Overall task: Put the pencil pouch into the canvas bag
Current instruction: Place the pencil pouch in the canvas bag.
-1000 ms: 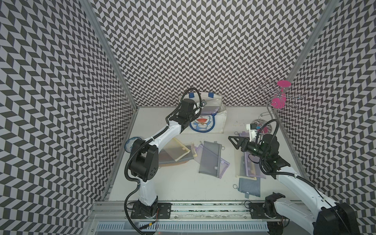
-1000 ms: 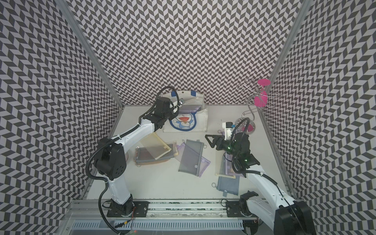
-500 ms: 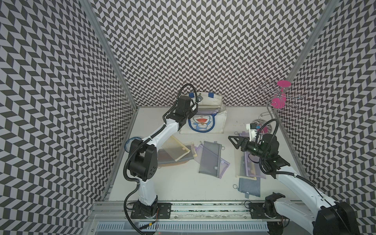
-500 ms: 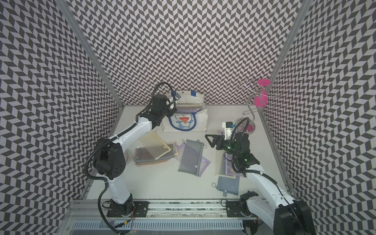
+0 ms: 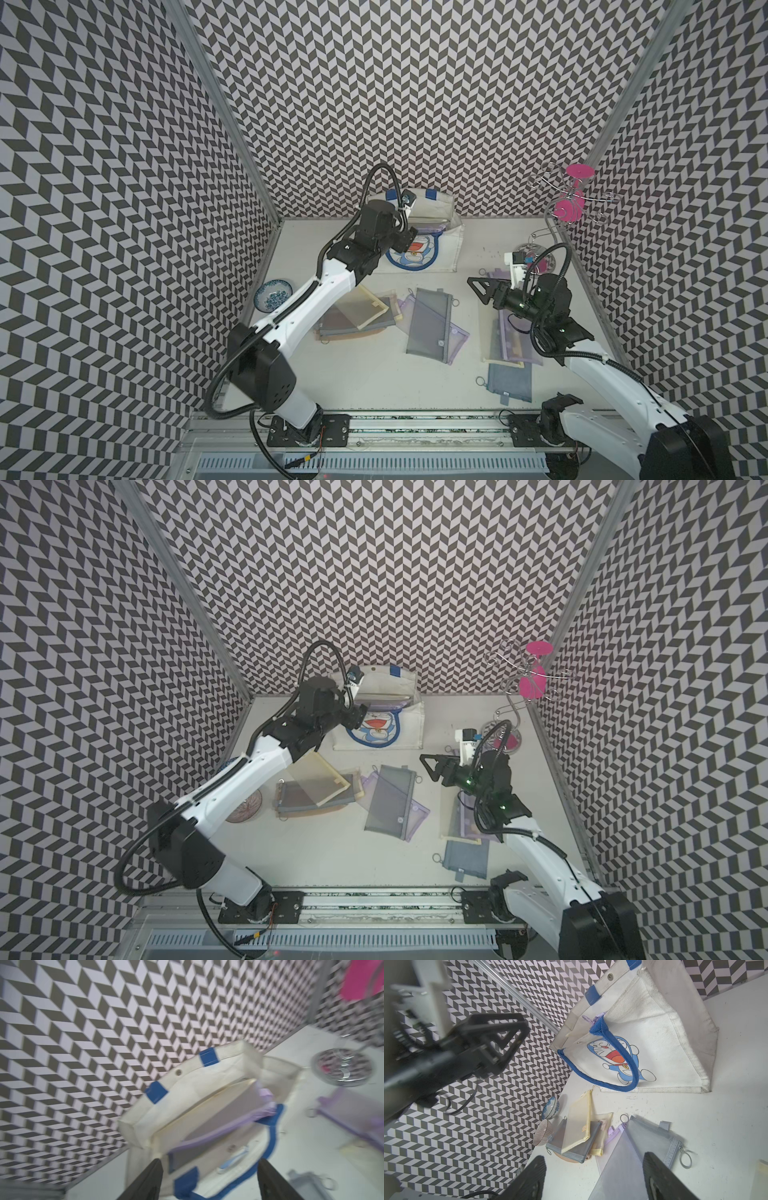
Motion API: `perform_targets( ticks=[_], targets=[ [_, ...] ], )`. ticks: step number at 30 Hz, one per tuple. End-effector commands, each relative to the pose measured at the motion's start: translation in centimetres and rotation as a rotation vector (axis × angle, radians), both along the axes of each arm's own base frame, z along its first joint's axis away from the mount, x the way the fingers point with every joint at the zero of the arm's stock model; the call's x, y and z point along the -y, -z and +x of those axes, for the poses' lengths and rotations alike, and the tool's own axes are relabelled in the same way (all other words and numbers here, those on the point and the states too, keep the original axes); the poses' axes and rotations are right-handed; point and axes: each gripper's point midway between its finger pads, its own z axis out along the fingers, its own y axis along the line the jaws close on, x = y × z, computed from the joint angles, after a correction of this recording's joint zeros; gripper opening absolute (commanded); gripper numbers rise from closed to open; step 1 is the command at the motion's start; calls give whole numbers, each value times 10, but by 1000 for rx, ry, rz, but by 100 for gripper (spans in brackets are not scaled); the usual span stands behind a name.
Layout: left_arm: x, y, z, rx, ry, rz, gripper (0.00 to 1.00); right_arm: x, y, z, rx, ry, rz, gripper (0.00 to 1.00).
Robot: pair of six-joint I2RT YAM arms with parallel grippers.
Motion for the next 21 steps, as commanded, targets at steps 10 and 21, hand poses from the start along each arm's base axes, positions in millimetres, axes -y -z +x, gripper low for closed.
perform_targets(
  ticks=[10, 21],
  targets=[
    [33, 124, -104, -599, 217, -481, 71, -24, 80, -19, -150, -145, -77, 74],
    [44, 224, -103, -818, 156, -482, 62, -45, 146, -33, -291, -201, -117, 72]
  ],
)
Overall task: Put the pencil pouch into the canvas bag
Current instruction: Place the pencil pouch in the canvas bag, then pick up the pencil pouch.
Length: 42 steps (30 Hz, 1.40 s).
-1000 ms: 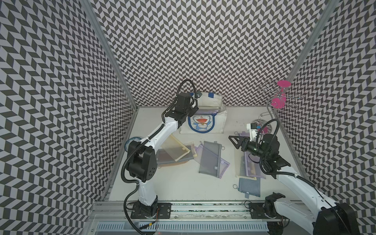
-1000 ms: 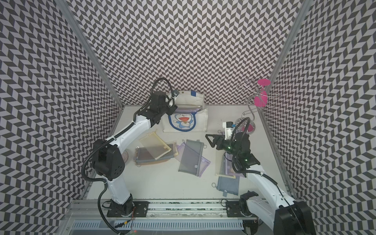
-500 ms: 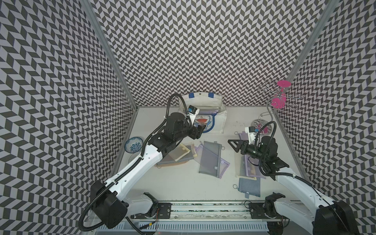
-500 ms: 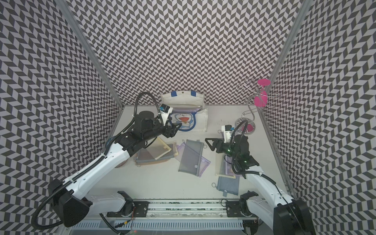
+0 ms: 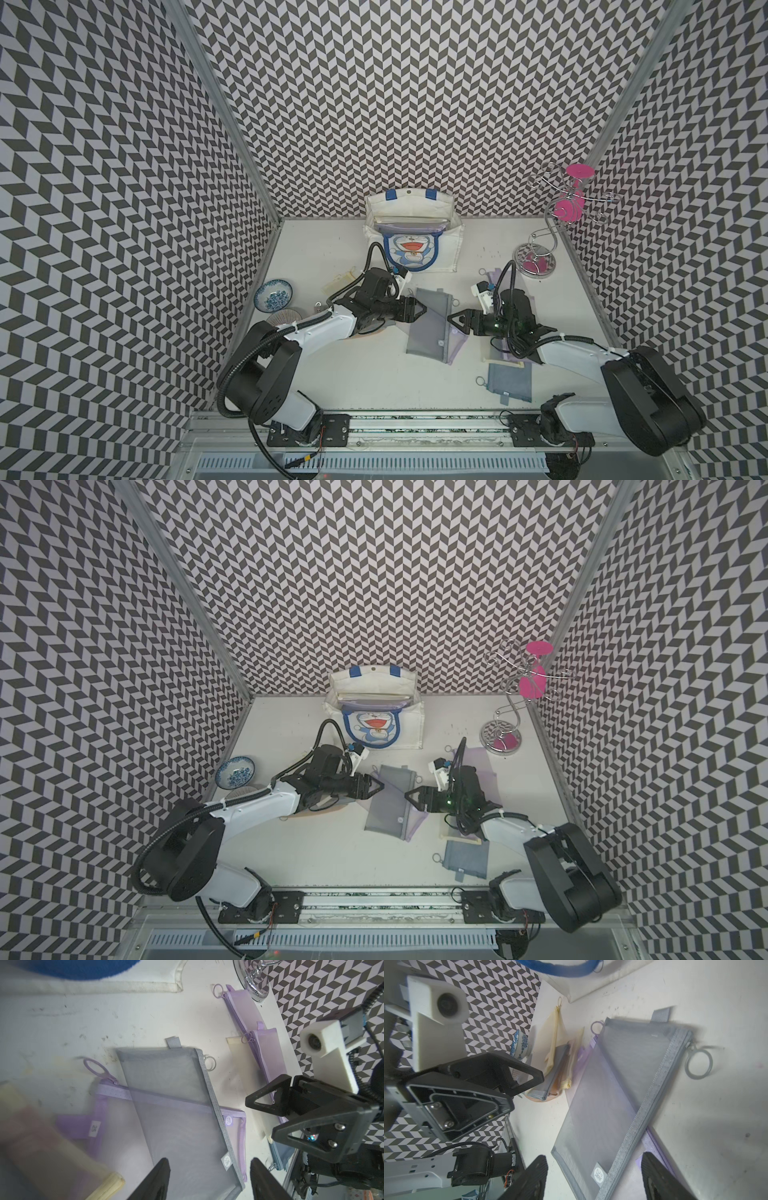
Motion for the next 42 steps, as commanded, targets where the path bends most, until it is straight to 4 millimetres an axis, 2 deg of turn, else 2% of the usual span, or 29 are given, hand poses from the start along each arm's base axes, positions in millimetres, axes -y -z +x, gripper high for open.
perform_targets(
  ticks=[1, 10, 16, 19, 21, 24, 31, 33, 37, 42],
  targets=[
    [8, 7, 7, -13, -18, -54, 62, -6, 3, 4, 39, -10, 18, 72],
    [12, 51, 17, -83, -40, -5, 61, -15, 28, -5, -8, -49, 13, 68],
    [19, 66, 15, -101, -30, 14, 61, -19, 39, -7, -27, -67, 12, 65],
    [24, 64, 11, -98, -19, -4, 59, -20, 43, -8, -35, -74, 15, 64],
    [29, 60, 9, -97, -6, -38, 54, -21, 43, -8, -33, -77, 17, 63],
    [36, 53, 6, -85, 16, -64, 41, -21, 42, -8, -32, -80, 17, 63],
    [36, 41, 1, -59, 34, -55, 0, -20, 36, -9, -17, -80, 17, 62],
    [36, 34, -2, -44, 47, -44, 0, -20, 31, -10, -11, -77, 20, 62],
    [34, 9, -12, 40, 92, 11, 0, -17, 7, -10, 38, -63, 31, 63],
    [35, -42, -22, 260, 146, 125, 0, -9, -31, -6, 127, -24, 20, 66]
  ],
)
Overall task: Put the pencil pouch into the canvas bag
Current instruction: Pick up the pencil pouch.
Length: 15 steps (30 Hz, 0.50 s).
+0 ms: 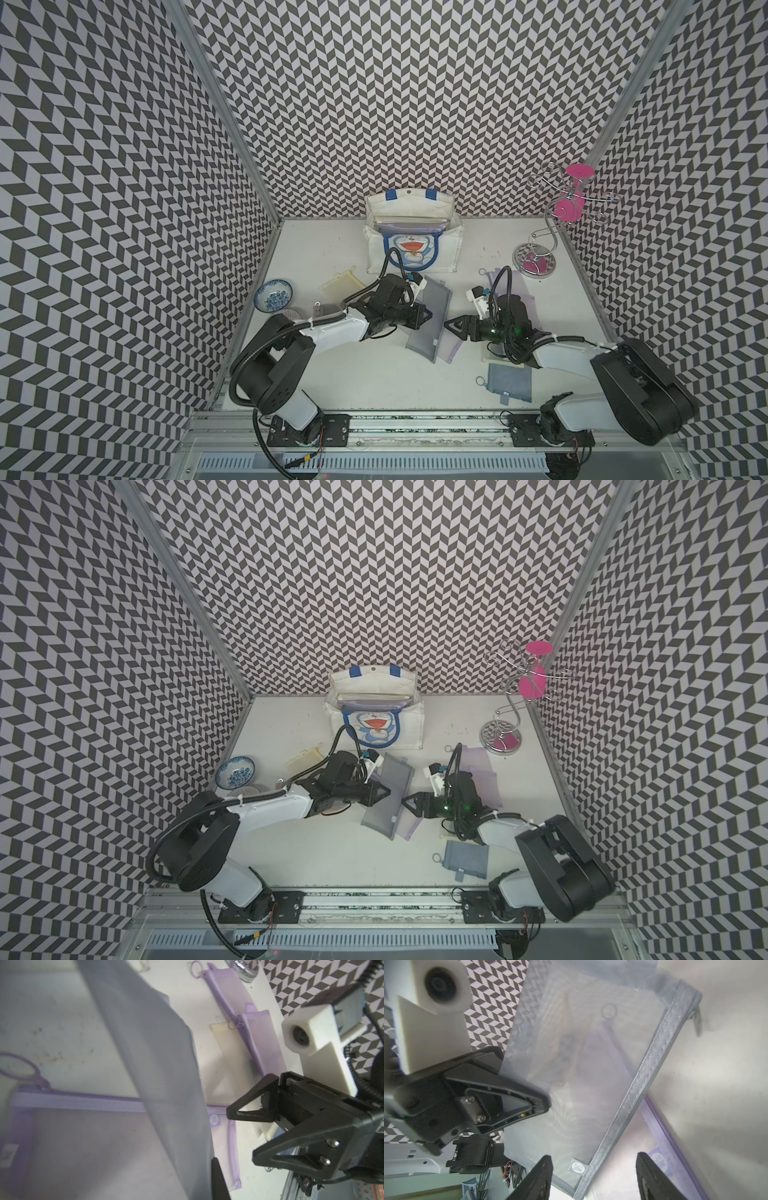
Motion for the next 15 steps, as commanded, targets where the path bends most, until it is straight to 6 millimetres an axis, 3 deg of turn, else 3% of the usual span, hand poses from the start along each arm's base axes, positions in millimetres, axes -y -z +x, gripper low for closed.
perform_targets(
  ticks=[1, 9, 15],
  targets=[
    [-5, -39, -1, 186, 38, 98, 0, 5, -29, 5, 74, 36, -12, 67],
    [-18, -143, -1, 566, 141, 134, 0, 18, -94, 15, 235, 119, -12, 69],
    [-31, -205, 31, 812, 30, 224, 0, 22, -136, 22, 365, 139, -18, 70]
  ],
)
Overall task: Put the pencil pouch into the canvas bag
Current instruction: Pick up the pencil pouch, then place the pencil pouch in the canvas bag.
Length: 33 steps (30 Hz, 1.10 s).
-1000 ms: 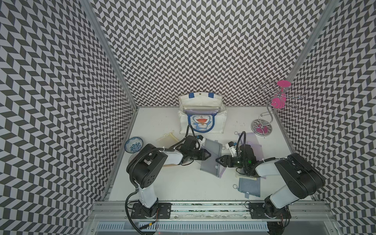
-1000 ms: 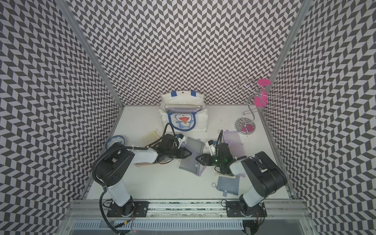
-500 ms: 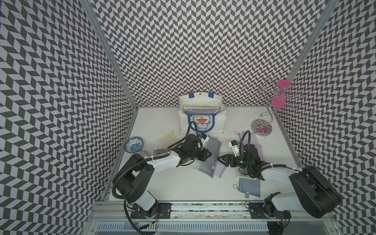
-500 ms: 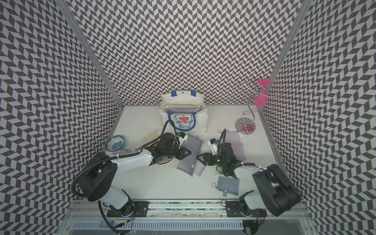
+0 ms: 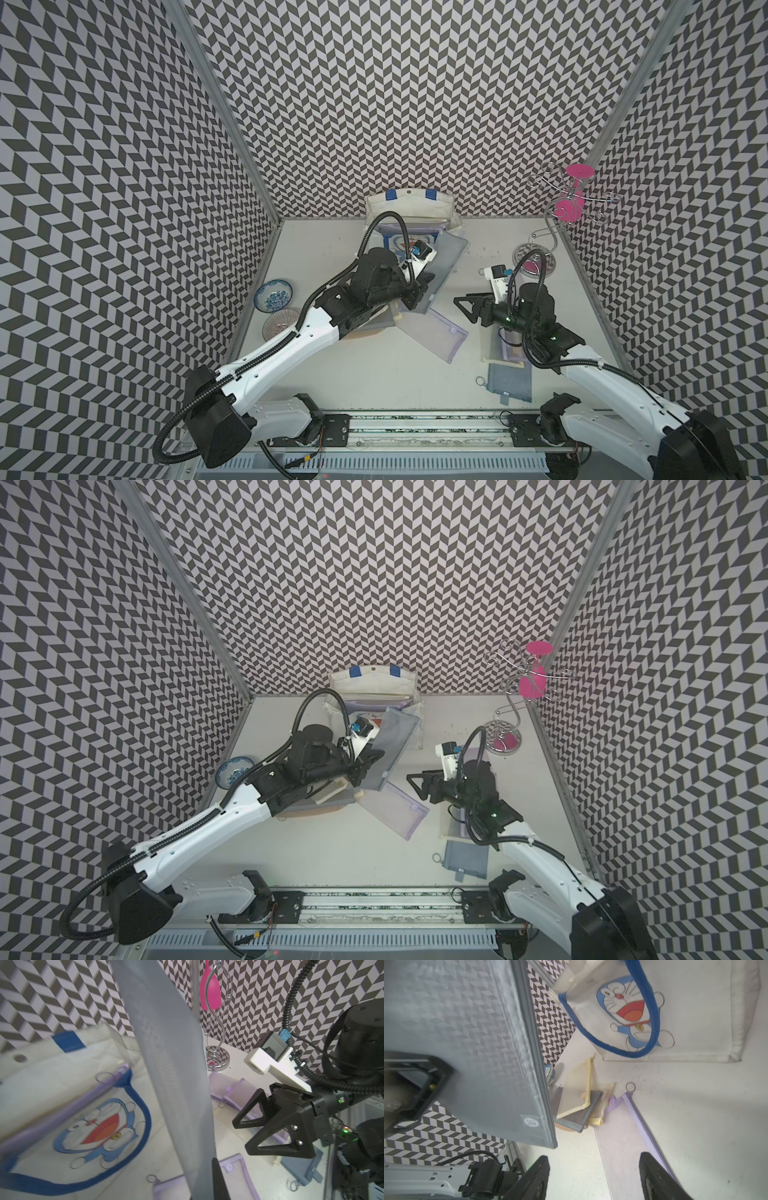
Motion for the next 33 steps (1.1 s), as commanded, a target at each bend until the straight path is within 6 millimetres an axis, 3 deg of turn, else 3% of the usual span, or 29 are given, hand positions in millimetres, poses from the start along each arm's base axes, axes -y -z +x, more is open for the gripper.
perform_targets(
  ticks=[1, 3, 7, 15, 25, 33],
  targets=[
    [-14, -26, 27, 173, -98, 125, 0, 6, -28, 9, 97, 43, -30, 70],
    [-14, -47, 40, 269, -123, 165, 0, 7, -40, 13, 117, 49, -37, 71],
    [-31, -85, 90, 445, -280, 258, 0, 5, -53, 17, 134, 47, -30, 71],
    [-77, -119, 172, 730, -423, 400, 0, 6, -55, 15, 133, 52, -16, 70],
    [-66, -91, 217, 850, -220, 476, 0, 10, -49, 21, 123, 72, -32, 70],
    [-53, -50, 231, 796, -111, 479, 1, 15, -39, 26, 97, 83, -27, 70]
  ],
)
